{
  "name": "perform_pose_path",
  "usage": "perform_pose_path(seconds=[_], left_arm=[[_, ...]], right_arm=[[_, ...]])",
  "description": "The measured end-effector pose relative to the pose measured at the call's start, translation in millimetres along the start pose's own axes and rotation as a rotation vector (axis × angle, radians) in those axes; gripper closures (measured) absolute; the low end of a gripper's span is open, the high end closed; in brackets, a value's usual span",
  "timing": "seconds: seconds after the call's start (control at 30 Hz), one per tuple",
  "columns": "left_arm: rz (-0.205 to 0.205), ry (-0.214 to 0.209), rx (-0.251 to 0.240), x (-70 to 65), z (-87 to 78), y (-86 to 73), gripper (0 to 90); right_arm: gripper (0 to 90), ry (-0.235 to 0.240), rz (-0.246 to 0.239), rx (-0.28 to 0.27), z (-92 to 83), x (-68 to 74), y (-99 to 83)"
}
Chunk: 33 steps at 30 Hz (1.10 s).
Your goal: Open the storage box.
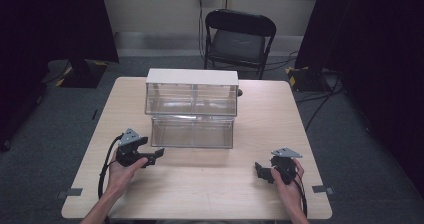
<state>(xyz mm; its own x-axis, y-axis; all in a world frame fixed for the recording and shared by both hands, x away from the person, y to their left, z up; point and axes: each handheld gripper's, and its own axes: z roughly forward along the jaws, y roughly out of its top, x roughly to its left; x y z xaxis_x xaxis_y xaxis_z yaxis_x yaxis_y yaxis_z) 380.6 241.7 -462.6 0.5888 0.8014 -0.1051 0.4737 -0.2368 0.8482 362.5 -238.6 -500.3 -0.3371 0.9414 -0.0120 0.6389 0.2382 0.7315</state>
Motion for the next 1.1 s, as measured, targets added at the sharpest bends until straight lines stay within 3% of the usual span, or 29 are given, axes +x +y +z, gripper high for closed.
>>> perform_pose_path(seconds=[0.43, 1.1], left_arm=[[0.016, 0.001, 0.008, -0.2, -1.9, 2.6, 16.5], [-0.015, -0.003, -0.023, -1.4, -5.5, 6.1, 15.7]], right_arm=[[10.3, 0.002, -0.002, -0.001, 0.2, -0.1, 0.1], [10.2, 0.003, -0.001, 0.000, 0.2, 0.0, 0.2]])
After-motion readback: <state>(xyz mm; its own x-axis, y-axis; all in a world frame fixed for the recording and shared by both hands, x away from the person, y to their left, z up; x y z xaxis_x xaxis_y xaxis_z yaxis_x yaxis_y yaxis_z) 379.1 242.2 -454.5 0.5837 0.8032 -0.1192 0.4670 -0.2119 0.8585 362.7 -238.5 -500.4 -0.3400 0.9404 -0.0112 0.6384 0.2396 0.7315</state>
